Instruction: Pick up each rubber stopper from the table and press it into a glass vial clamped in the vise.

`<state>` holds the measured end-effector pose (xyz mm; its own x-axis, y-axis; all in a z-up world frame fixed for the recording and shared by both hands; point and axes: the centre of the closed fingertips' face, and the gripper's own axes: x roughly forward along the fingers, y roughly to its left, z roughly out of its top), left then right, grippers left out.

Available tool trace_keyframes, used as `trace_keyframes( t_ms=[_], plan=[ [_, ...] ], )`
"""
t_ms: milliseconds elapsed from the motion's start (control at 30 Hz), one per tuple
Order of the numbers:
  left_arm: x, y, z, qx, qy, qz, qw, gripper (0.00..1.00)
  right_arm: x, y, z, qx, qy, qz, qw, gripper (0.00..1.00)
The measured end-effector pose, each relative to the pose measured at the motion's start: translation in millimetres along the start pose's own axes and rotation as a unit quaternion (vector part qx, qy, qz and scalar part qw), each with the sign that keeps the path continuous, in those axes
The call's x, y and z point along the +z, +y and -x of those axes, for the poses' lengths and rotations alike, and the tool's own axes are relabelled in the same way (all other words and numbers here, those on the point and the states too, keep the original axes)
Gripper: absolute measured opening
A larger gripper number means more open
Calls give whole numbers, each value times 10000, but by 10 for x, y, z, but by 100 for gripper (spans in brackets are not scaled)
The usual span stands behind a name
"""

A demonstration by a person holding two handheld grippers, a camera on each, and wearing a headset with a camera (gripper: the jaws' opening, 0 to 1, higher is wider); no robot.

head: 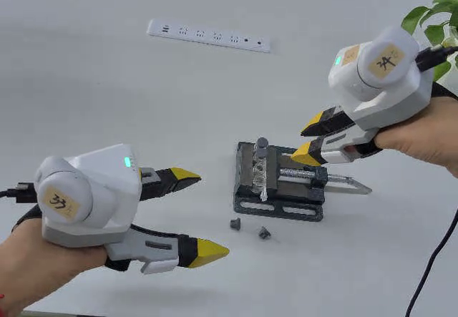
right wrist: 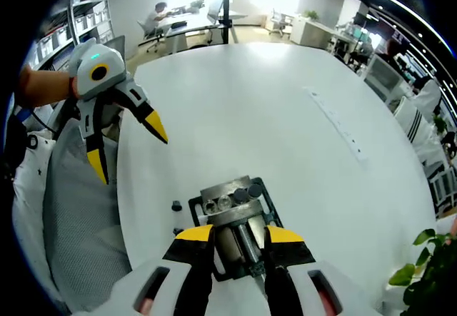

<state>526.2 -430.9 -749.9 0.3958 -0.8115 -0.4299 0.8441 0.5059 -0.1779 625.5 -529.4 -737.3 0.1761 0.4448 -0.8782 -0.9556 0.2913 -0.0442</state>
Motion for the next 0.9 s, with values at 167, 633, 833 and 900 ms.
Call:
trace_keyframes(
  t_ms=[167, 633, 833, 900],
  plan=[
    [-21, 23, -19, 15, 46, 9, 10000, 56, -88, 54, 110, -65, -152, -153, 9997, 25],
    [-85, 87, -150, -40, 231, -186, 9996, 37, -418, 214, 327, -206, -641, -622, 9958, 31],
    [-192, 143, -222, -115, 368, -300, 9988, 30, -558, 262, 393, -254, -812, -775, 9934, 35],
    [-240, 140, -257, -149, 472, -350, 9982, 29, -599, 284, 411, -246, -892, -848, 9921, 37]
  ],
)
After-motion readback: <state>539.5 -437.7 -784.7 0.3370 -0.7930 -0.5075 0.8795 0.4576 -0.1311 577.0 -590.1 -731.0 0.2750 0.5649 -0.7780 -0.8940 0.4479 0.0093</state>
